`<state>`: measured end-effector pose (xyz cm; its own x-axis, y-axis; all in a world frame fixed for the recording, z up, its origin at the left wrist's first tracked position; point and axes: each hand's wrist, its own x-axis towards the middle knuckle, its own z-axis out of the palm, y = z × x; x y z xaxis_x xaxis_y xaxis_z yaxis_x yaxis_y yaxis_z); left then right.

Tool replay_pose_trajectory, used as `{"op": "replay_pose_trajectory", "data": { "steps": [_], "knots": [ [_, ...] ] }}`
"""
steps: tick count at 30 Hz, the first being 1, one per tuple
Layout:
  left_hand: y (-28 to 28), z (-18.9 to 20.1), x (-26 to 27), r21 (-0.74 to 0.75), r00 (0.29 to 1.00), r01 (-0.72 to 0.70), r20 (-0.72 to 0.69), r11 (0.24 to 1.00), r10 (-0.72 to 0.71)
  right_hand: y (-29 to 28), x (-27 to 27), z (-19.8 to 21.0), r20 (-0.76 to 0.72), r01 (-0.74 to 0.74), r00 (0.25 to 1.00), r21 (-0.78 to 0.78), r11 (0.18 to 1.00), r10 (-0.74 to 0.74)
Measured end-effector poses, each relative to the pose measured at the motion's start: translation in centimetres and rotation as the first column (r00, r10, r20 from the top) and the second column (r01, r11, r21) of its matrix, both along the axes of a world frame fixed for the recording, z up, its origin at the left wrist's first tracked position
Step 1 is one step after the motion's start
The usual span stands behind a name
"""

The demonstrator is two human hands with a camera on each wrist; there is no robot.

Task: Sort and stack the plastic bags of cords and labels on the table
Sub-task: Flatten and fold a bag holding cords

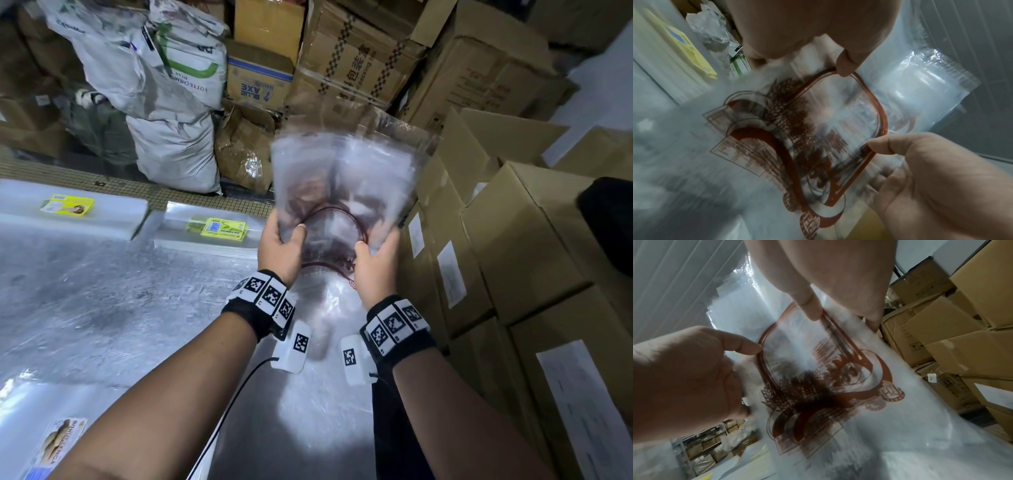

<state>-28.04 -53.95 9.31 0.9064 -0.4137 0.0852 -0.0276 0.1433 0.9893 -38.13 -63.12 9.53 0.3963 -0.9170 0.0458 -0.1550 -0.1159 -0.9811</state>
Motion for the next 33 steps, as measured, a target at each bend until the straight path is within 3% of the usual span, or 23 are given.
{"op": "replay_pose_trajectory", "data": {
  "steps": [10, 16, 24, 29, 33],
  "knots": [
    [0.0, 0.6, 0.0, -0.075, 0.999, 0.047, 0.0, 0.996, -0.047, 0.5, 0.4, 1.0, 0.006, 0.001, 1.0, 0.031, 1.0, -0.001],
    [0.1, -0.1, 0.7, -0.004, 0.996, 0.085, 0.015, 0.996, -0.085, 0.7, 0.2, 0.6, -0.055, -0.069, 0.996, 0.014, 0.998, 0.07],
    [0.4, 1.1, 2.8, 0.221, 0.96, 0.171, 0.184, 0.96, -0.213, -0.6, -0.1, 2.4, -0.182, -0.053, 0.983, -0.102, 0.993, 0.034],
    [3.6, -1.0, 2.9, 0.194, 0.906, 0.409, -0.203, 0.892, -0.371, -1.4, -2.9, 1.3, -0.375, -0.2, 0.896, 0.142, 0.97, 0.239],
    [7.1, -6.8, -1.4, 0.094, 0.81, 0.412, -0.494, 0.906, -0.317, 1.1, -6.3, -4.6, -0.502, -0.242, 0.771, 0.339, 0.909, 0.392]
  ]
}}
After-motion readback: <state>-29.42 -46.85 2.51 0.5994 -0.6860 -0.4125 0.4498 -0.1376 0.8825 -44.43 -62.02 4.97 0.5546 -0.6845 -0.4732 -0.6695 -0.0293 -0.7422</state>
